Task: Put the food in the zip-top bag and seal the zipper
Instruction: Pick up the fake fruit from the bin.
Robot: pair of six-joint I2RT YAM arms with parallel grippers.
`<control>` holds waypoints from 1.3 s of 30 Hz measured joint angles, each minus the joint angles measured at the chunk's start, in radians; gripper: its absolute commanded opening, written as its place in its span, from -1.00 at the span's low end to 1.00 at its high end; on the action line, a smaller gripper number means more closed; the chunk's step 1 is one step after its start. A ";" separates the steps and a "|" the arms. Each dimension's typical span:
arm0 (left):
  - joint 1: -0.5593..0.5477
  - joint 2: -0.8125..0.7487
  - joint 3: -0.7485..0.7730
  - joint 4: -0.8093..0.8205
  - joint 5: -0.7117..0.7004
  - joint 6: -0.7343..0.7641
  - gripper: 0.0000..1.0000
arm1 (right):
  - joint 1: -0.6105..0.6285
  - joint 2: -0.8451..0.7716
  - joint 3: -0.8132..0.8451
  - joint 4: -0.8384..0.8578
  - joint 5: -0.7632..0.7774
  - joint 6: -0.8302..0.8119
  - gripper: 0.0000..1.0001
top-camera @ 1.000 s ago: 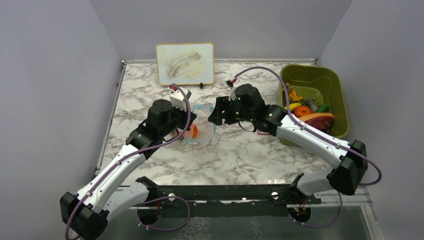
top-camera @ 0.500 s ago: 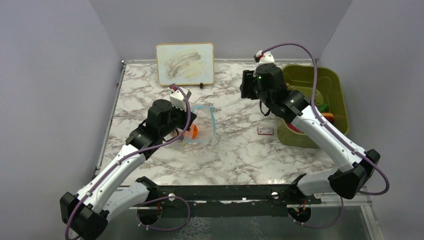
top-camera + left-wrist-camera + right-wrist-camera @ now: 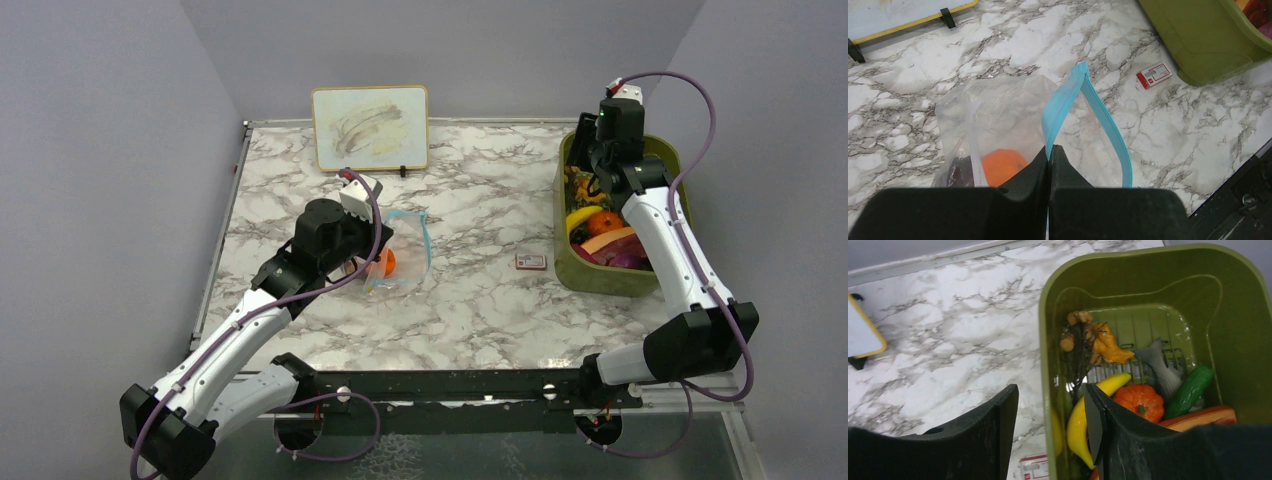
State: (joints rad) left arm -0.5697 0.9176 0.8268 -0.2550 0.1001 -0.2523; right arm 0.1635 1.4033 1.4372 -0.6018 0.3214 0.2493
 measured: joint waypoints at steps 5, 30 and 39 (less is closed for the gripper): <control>0.000 0.000 0.000 0.000 0.000 0.000 -1.00 | -0.118 0.083 -0.027 0.040 -0.067 -0.027 0.01; 0.000 0.001 -0.002 0.000 -0.018 0.001 -1.00 | -0.174 0.469 -0.044 0.134 -0.137 -0.204 -0.14; 0.000 0.008 -0.002 0.001 -0.018 0.001 -1.00 | -0.189 0.526 -0.004 0.134 -0.152 -0.239 -0.06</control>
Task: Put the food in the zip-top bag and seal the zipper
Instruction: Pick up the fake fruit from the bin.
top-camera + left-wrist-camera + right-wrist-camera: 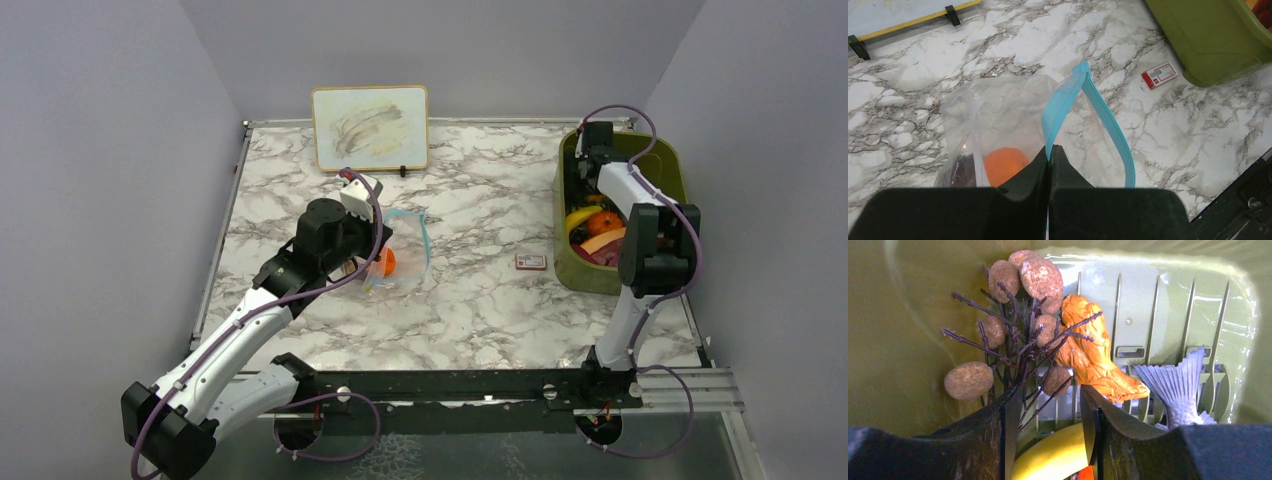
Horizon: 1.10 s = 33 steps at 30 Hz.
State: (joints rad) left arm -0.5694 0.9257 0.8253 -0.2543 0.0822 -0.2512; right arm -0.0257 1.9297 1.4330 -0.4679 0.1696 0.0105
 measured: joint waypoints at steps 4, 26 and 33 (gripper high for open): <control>0.000 0.003 0.000 0.000 0.000 0.000 -1.00 | -0.003 0.021 0.018 0.000 -0.003 -0.006 -0.08; 0.000 0.006 0.000 0.000 0.000 0.000 -1.00 | -0.032 0.049 0.074 0.020 -0.008 0.001 -0.24; 0.000 0.006 0.000 0.000 0.000 0.000 -1.00 | -0.041 0.076 0.084 0.021 -0.079 0.008 -0.31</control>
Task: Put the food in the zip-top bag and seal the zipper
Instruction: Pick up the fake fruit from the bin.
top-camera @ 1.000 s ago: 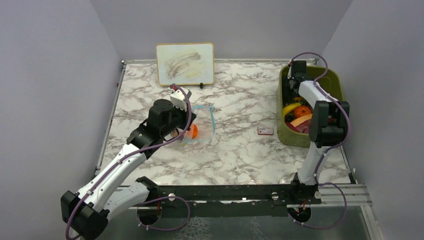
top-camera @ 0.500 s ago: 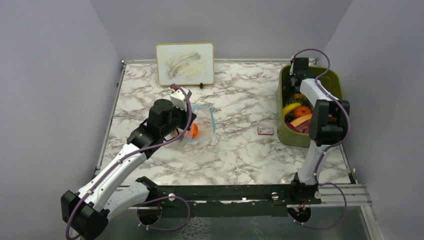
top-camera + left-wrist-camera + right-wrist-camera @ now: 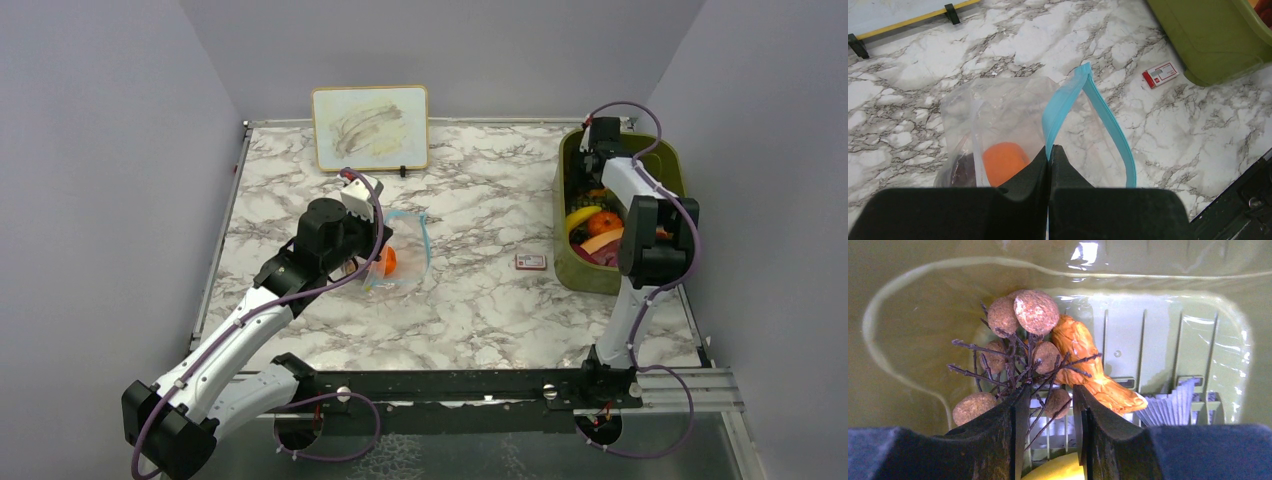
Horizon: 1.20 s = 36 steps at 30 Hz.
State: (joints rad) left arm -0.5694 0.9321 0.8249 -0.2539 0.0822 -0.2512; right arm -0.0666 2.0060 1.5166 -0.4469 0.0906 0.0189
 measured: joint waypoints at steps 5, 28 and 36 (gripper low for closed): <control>0.000 0.000 0.000 0.000 0.000 0.000 -1.00 | 0.000 0.010 0.000 -0.001 -0.027 0.002 -0.39; 0.000 0.002 0.000 0.000 0.000 0.000 -1.00 | 0.000 -0.018 0.088 -0.137 -0.100 -0.006 -0.04; 0.000 0.011 0.000 0.004 0.000 0.000 -1.00 | 0.000 0.066 0.127 -0.162 -0.097 -0.009 -0.09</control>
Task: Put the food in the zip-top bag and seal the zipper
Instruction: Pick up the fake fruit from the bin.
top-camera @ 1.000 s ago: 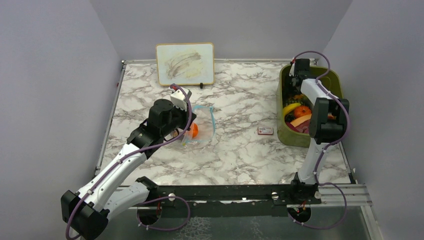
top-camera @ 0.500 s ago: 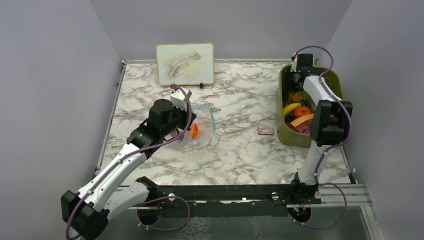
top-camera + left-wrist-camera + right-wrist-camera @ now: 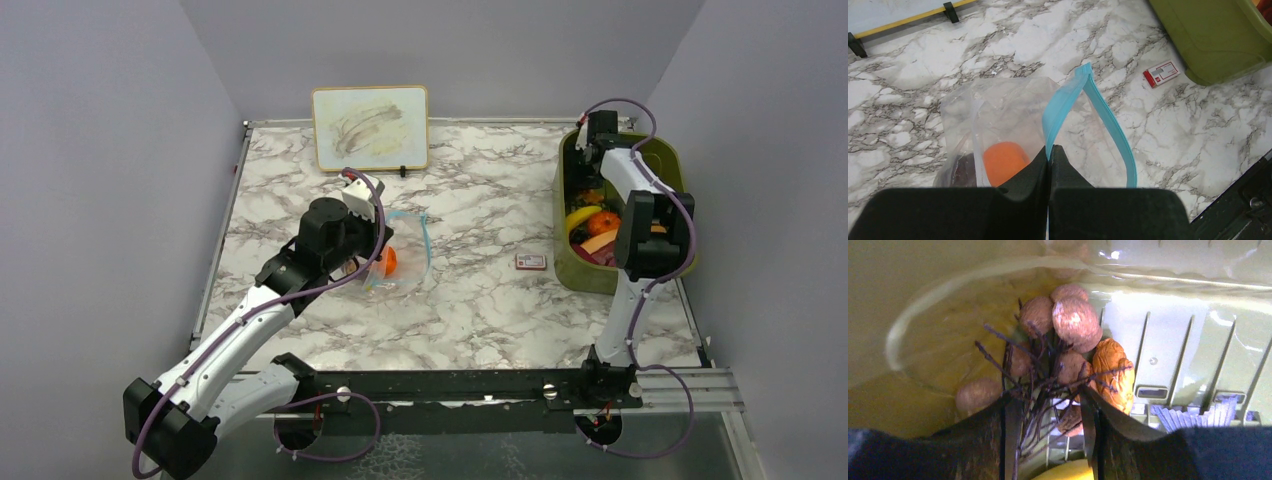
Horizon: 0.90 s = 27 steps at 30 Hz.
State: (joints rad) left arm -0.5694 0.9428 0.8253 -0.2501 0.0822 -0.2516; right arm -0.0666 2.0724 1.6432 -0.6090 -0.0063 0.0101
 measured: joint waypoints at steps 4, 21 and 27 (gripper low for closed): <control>0.000 0.002 0.000 0.003 0.000 0.000 -1.00 | 0.000 0.017 0.020 -0.002 0.009 0.000 -0.33; 0.000 -0.004 0.000 0.002 0.000 0.000 -1.00 | 0.000 -0.126 -0.043 -0.008 0.045 0.008 -0.78; 0.001 -0.016 0.000 0.003 0.000 0.000 -1.00 | 0.001 -0.278 -0.072 -0.006 0.064 0.027 -0.81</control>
State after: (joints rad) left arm -0.5686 0.9272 0.8249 -0.2474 0.0822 -0.2520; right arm -0.0654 1.7943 1.5707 -0.6155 0.0578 0.0376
